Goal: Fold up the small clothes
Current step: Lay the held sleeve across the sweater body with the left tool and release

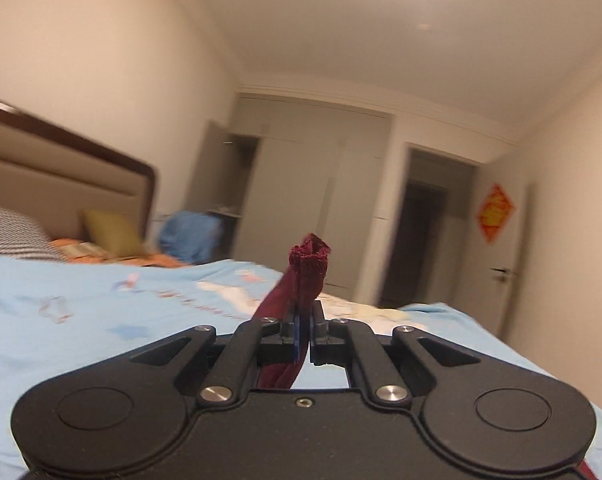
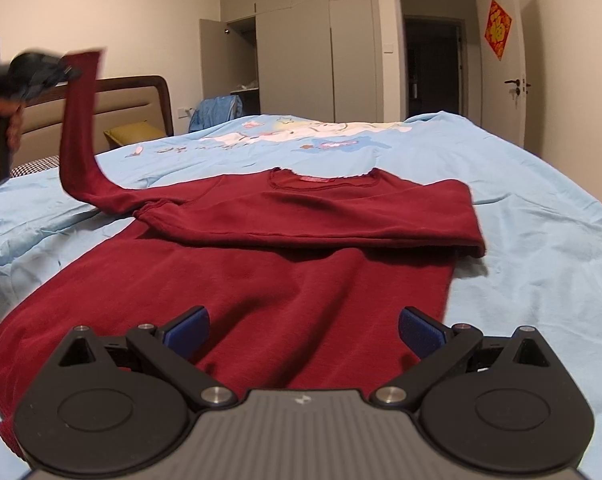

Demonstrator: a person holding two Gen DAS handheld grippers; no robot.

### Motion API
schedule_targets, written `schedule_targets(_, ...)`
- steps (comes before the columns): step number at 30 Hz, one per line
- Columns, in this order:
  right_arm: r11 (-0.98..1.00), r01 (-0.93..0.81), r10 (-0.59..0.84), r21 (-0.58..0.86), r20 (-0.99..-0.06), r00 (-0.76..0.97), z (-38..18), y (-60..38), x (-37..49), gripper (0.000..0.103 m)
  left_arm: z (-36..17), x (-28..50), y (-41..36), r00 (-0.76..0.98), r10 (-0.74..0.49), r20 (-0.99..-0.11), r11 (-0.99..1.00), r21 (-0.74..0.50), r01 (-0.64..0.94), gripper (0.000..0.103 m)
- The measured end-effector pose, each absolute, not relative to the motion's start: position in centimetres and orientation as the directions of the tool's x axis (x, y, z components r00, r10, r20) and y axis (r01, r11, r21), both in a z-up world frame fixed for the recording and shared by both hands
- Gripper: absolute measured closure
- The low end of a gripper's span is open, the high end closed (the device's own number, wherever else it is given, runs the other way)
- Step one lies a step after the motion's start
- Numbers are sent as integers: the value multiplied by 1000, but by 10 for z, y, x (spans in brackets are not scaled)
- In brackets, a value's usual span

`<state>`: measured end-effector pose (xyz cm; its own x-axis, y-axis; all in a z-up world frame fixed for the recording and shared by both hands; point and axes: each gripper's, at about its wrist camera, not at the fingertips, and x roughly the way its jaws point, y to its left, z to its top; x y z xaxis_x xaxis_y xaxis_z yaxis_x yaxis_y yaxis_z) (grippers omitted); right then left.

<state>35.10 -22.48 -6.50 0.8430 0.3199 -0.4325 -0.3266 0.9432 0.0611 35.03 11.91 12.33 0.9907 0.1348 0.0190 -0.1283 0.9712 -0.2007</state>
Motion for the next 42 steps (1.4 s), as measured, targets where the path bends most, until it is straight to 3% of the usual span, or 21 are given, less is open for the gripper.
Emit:
schedule_targets(5,956,-284,288,74,-425,858,-65,-243,347,0,119,375,26,999,-44,0,993,-106,44,100)
schedule_targets(12,974,-203,227,102,-431,873,-71,-275,342,0,51,402,-67,959,-222,-179,974,-80,211,100)
schedule_targets(17,976,-165,211,142,-440,873,-78,-290,338,0,-2,411,-72,916,-275,-293,961,-108,254,100)
schedule_targets(23,976,-147,205,162,-444,872,-83,-293,336,0,-23,409,-73,871,-322,-372,947,-120,299,97)
schedule_targets(28,976,-147,205,160,-450,869,-85,-291,336,0,-19,397,-66,833,-371,-411,929,-166,332,75)
schedule_targets(33,977,-151,203,147,-459,865,-87,-288,334,0,-17,383,-54,830,-378,-410,926,-159,343,40)
schedule_targets(39,981,-146,189,128,-469,863,-89,-283,335,0,-12,361,-25,842,-343,-416,939,-131,318,19)
schedule_targets(42,982,-141,184,124,-473,862,-90,-282,335,0,-14,348,-7,848,-298,-438,954,-118,275,16)
